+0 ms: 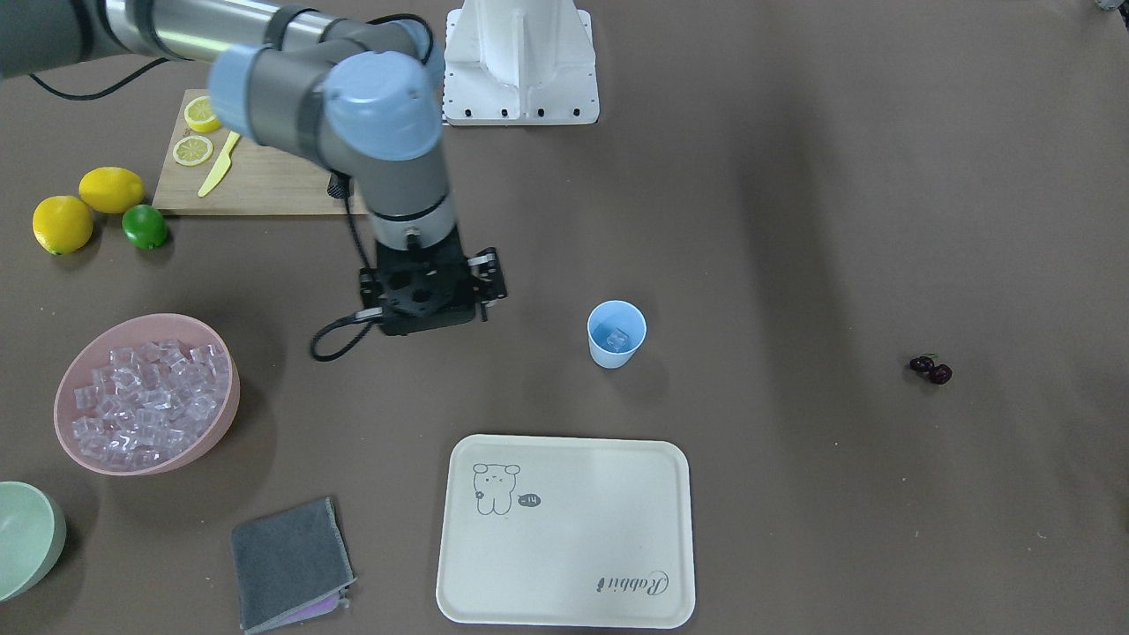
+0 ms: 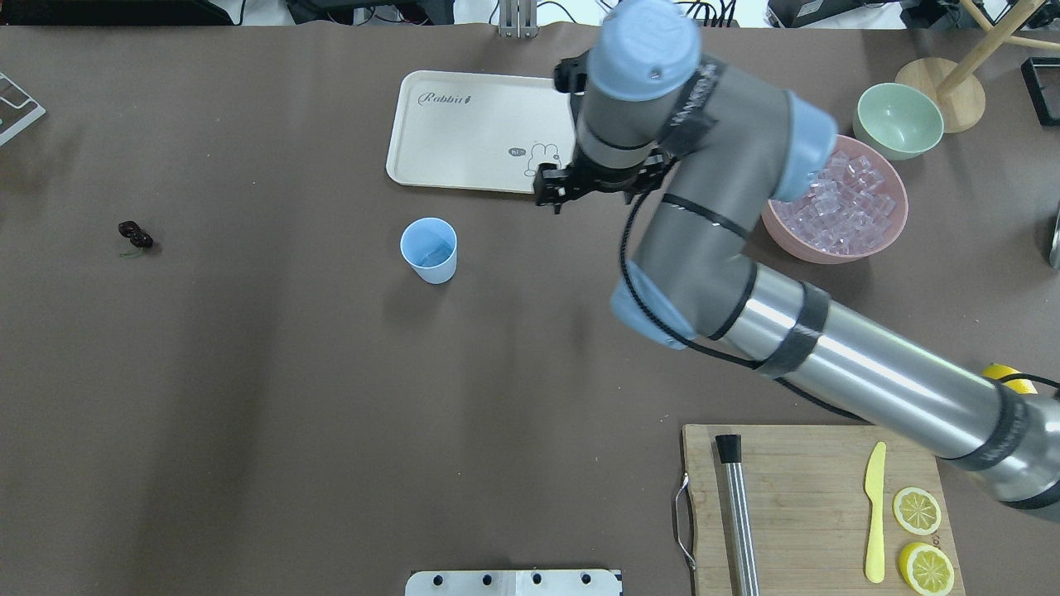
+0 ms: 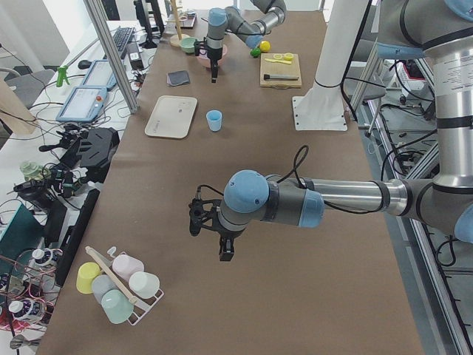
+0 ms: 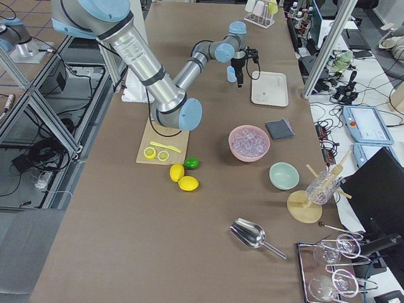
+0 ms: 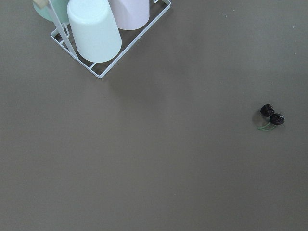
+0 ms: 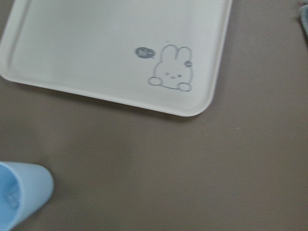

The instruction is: Put ice and cherries in cup

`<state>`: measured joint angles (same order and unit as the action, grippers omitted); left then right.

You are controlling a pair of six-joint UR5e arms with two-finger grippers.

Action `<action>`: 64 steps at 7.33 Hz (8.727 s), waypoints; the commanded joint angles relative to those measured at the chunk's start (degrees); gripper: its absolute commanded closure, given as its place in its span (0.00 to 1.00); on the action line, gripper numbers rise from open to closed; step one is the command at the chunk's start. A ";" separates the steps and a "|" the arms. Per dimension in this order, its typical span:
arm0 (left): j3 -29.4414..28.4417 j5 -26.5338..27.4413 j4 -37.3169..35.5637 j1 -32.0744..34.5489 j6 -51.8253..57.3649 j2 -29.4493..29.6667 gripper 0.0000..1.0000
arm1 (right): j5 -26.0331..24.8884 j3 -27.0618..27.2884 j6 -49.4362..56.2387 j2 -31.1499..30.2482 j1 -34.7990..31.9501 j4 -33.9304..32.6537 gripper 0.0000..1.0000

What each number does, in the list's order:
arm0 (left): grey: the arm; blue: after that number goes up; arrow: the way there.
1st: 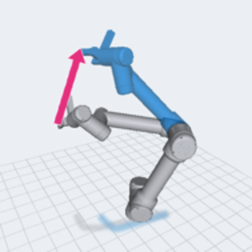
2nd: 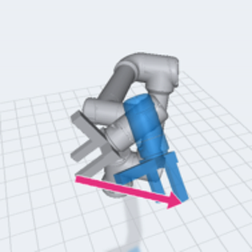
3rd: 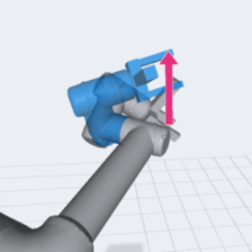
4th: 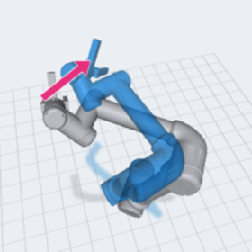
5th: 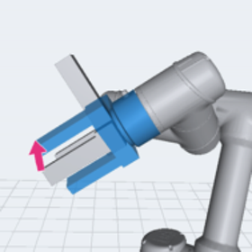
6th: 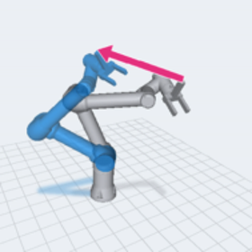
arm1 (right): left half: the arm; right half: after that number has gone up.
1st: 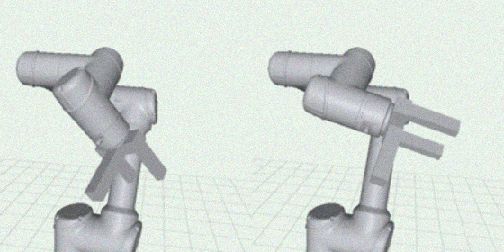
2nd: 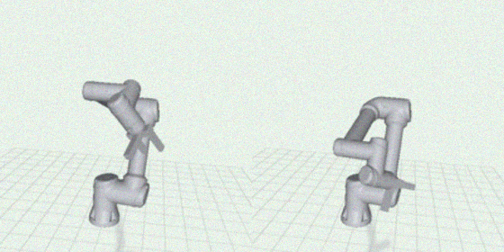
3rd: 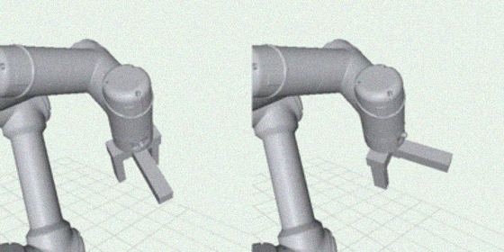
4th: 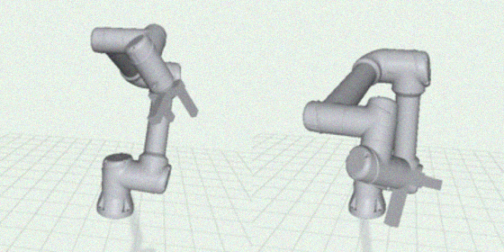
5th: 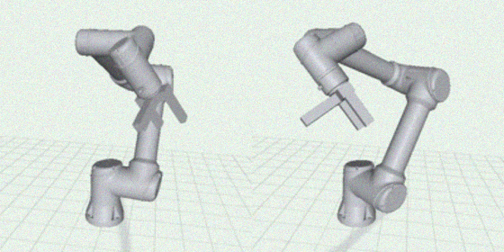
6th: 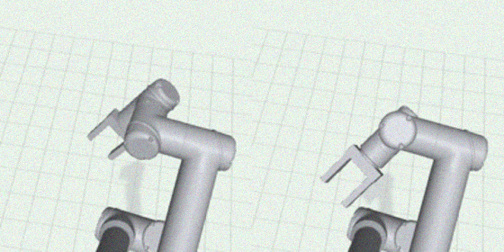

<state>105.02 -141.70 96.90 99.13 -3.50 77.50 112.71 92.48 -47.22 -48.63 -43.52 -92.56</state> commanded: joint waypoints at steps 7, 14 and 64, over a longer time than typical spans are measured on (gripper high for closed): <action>0.01 -2.00 -0.05 0.27 0.16 -0.16 0.02 | -1.61 -6.25 25.69 -15.71 -11.33 6.78 0.08; -0.43 -2.00 -0.13 0.19 0.07 0.63 0.02 | -2.23 -4.06 25.60 -18.08 -10.79 6.69 0.33; -22.84 13.62 14.81 -31.10 -21.20 29.37 0.02 | 23.08 18.71 63.57 -52.62 -49.91 -6.31 0.00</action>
<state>82.59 -130.43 111.28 68.34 -24.32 106.36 136.12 111.55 16.19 -100.40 -93.64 -98.26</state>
